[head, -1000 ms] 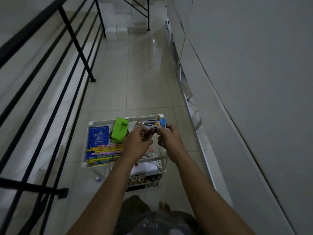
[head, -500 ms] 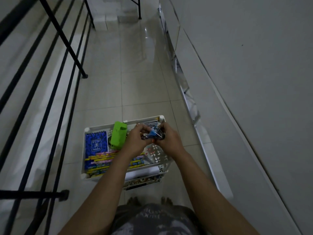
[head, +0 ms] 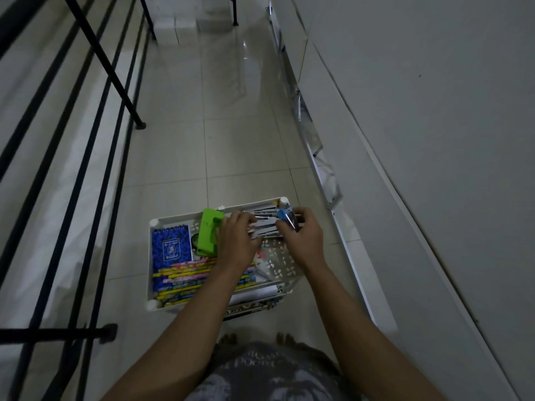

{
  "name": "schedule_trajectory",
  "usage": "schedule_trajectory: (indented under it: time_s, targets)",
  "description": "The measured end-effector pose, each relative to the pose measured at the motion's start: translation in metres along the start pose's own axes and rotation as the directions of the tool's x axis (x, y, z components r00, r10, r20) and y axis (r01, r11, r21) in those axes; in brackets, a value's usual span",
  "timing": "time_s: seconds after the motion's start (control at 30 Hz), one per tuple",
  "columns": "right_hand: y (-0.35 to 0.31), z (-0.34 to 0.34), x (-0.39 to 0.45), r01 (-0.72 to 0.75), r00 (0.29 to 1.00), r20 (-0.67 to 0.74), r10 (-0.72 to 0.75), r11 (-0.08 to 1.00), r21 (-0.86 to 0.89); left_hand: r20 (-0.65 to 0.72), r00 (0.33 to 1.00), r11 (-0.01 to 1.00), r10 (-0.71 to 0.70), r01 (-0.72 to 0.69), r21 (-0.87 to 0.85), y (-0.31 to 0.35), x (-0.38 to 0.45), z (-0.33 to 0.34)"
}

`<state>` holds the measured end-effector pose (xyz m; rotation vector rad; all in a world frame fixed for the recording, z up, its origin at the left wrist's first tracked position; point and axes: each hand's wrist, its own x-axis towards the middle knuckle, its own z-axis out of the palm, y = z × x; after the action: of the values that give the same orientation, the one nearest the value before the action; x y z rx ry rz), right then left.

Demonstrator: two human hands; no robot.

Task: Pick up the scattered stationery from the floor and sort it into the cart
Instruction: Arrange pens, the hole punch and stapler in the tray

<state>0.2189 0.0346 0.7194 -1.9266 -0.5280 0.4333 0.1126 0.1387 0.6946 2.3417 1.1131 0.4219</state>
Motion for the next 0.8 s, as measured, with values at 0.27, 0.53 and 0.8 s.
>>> schedule_trajectory:
  time_s: [0.27,0.53,0.8]
  targets:
    - [-0.007,-0.001,-0.010,0.038,0.999,-0.010,-0.037,0.986,0.160,0.019,1.000,0.998,-0.015,0.016,-0.066,-0.004,-0.003,-0.002]
    - [0.003,0.003,-0.021,0.195,0.976,0.107,-0.188,0.979,-0.059,0.167,0.984,0.914,0.066,0.008,-0.407,-0.008,-0.011,-0.025]
    - [0.008,0.019,-0.019,0.356,0.917,0.309,-0.251,0.865,-0.355,0.256,0.965,0.875,0.050,0.082,-0.477,-0.007,-0.023,-0.031]
